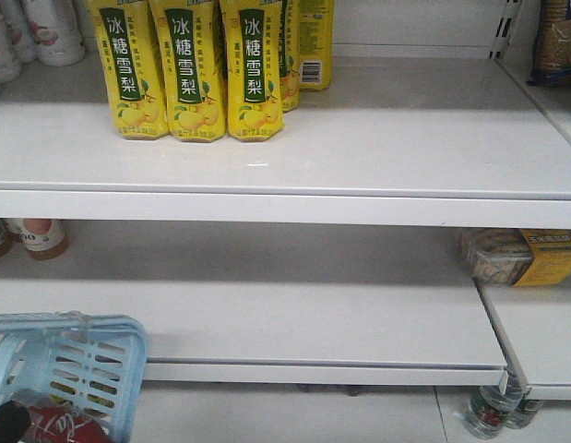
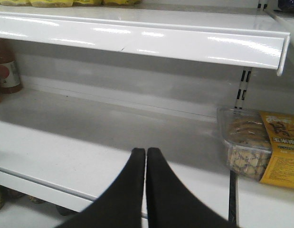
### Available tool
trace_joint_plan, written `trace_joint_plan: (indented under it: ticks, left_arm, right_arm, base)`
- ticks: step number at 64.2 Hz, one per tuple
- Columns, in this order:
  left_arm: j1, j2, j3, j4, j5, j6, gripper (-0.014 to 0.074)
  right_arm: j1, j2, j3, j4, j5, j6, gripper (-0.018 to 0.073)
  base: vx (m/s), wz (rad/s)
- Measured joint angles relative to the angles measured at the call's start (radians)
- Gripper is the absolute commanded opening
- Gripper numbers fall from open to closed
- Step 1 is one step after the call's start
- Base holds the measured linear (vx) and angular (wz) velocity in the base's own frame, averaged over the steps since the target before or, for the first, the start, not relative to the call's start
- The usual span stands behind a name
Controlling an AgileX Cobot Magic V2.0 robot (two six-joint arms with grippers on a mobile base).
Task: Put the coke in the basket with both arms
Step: 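Swing the basket with the bottle toward the robot with the left gripper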
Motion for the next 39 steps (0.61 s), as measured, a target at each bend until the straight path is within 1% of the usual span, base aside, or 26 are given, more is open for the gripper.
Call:
trace_joint_plan:
  ticks: [5, 8, 21, 29, 33, 39]
  left_arm:
    - [0.03, -0.03, 0.022, 0.051, -0.027, -0.015, -0.0008]
    - [0.059, -0.049, 0.034, 0.073, -0.032, -0.022, -0.0008]
    - [0.163, -0.13, 0.043, 0.106, -0.03, -0.023, -0.0008]
    - [0.199, -0.149, 0.043, 0.165, -0.007, -0.043, -0.0008]
    - [0.211, -0.15, 0.043, 0.214, 0.0, -0.071, -0.0008]
    - [0.227, -0.15, 0.043, 0.257, 0.007, -0.113, -0.0008]
  right_arm:
    - [0.0, 0.0, 0.0, 0.0, 0.0, 0.0, -0.0009]
    - [0.0, 0.0, 0.0, 0.0, 0.0, 0.0, -0.0009]
    - [0.0, 0.0, 0.0, 0.0, 0.0, 0.0, -0.0009]
    - [0.0, 0.0, 0.0, 0.0, 0.0, 0.0, -0.0009]
    - [0.0, 0.0, 0.0, 0.0, 0.0, 0.0, -0.0009]
    - [0.0, 0.0, 0.0, 0.0, 0.0, 0.0, -0.0009]
  base:
    - [0.0, 0.0]
    - [0.0, 0.0]
    - [0.0, 0.0]
    - [0.0, 0.0]
    - [0.0, 0.0]
    - [0.0, 0.0]
